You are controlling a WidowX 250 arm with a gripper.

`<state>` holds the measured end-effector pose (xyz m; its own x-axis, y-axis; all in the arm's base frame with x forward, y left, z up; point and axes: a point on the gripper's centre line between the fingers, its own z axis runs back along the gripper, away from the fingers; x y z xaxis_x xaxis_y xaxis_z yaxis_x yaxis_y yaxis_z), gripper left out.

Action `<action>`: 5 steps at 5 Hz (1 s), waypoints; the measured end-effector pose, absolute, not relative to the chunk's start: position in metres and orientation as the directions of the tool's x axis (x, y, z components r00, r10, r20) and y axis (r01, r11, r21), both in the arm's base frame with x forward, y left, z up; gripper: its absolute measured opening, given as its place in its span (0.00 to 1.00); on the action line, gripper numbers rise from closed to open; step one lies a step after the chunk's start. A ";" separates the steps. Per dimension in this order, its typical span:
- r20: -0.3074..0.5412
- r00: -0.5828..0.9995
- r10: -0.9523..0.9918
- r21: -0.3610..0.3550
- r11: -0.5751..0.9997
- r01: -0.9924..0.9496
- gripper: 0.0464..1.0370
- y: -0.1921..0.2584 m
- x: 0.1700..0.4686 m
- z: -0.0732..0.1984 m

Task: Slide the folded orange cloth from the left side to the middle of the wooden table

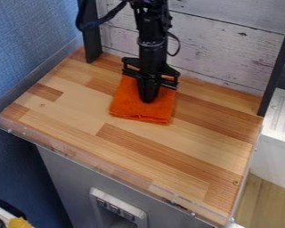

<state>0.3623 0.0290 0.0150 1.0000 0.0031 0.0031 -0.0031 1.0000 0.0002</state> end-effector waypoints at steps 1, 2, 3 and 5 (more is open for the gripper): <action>0.012 1.000 -0.003 0.006 1.000 0.003 0.03 0.019 0.365 0.014; -0.009 1.000 -0.002 0.002 1.000 0.002 0.17 0.013 0.363 0.017; -0.023 1.000 -0.008 -0.002 1.000 0.008 0.42 0.011 0.358 0.028; -0.006 0.999 -0.034 -0.003 0.999 0.034 0.95 0.010 0.338 0.068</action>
